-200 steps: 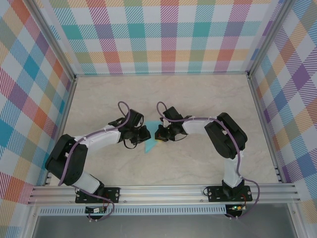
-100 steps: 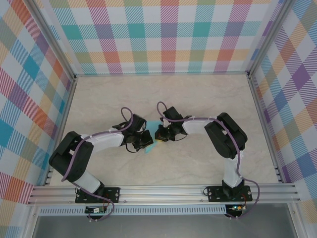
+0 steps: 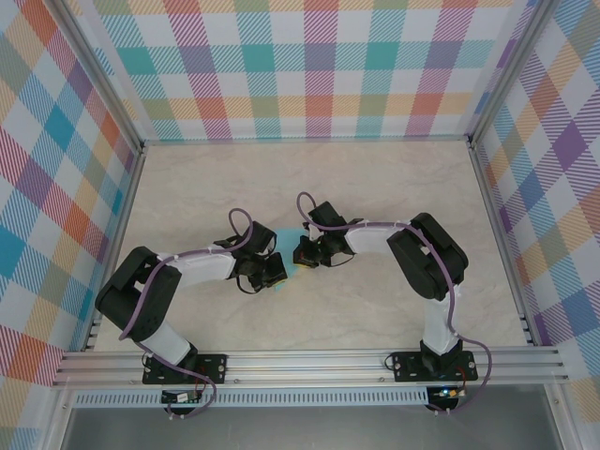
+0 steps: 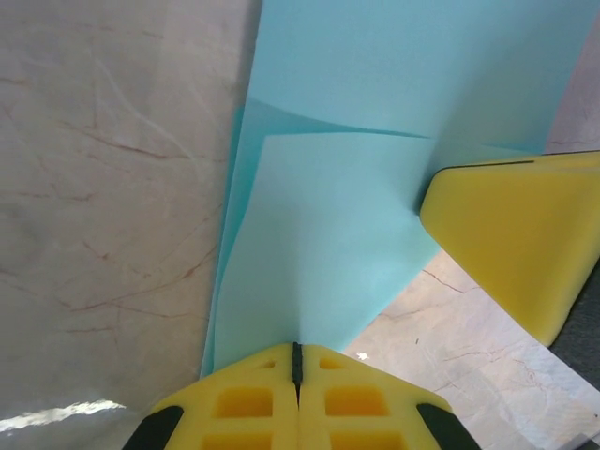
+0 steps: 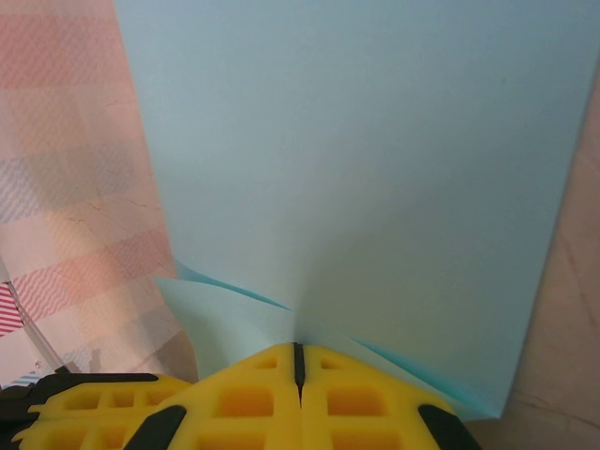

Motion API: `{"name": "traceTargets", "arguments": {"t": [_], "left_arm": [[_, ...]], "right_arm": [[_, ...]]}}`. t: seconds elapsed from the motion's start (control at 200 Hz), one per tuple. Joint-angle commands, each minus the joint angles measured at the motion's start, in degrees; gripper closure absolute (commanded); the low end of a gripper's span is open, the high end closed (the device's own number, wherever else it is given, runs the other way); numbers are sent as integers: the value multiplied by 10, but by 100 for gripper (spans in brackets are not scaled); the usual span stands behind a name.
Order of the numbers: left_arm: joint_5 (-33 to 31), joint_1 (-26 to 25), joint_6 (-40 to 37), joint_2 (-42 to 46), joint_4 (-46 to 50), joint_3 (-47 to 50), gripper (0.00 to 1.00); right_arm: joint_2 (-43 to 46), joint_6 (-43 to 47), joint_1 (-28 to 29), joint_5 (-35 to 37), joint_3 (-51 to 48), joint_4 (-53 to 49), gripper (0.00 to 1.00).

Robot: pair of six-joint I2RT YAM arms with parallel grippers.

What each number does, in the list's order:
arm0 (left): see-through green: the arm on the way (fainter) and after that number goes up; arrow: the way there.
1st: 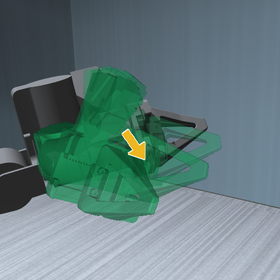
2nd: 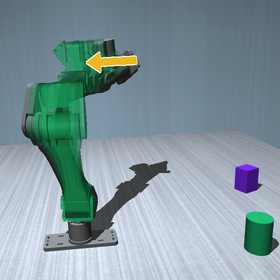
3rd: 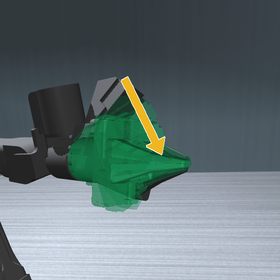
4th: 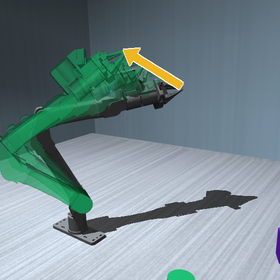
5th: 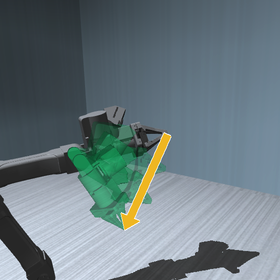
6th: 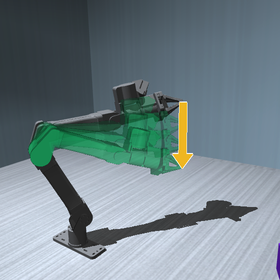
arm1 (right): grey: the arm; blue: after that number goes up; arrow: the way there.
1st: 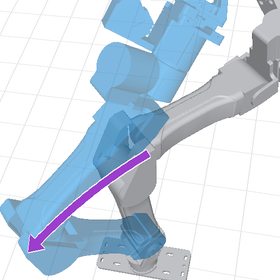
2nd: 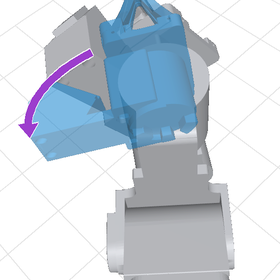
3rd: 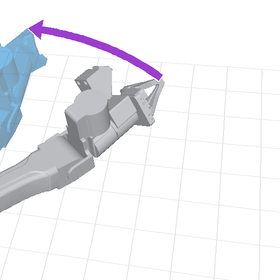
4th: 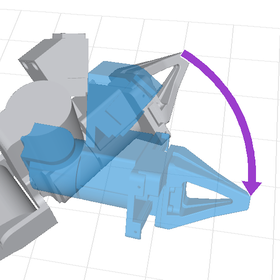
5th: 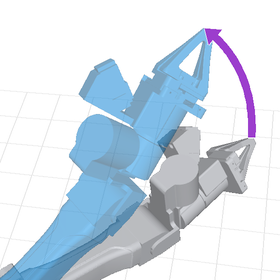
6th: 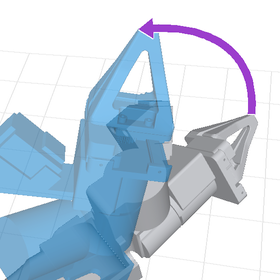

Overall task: Fold a paper plane with a square sheet of paper (pick it up from the middle)
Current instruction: Third fold the triangle at the center of the table.

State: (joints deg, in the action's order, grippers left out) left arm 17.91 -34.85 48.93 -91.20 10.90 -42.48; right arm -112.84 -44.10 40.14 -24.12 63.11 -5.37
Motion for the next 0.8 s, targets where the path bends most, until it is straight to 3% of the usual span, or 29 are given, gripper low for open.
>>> {"name": "traceTargets", "arguments": {"t": [0.0, 0.46, 0.795], "left_arm": [[-27, -6, -12, 0, 46, 14, 96], [6, -5, -55, 57, 112, 25, 97], [14, -6, -49, 31, 67, -49, 97]], "right_arm": [[-36, 8, 0, 30, -7, -51, 100], [-38, 12, 0, 34, -1, -61, 100], [-41, 9, 0, 33, -2, -60, 100]]}}
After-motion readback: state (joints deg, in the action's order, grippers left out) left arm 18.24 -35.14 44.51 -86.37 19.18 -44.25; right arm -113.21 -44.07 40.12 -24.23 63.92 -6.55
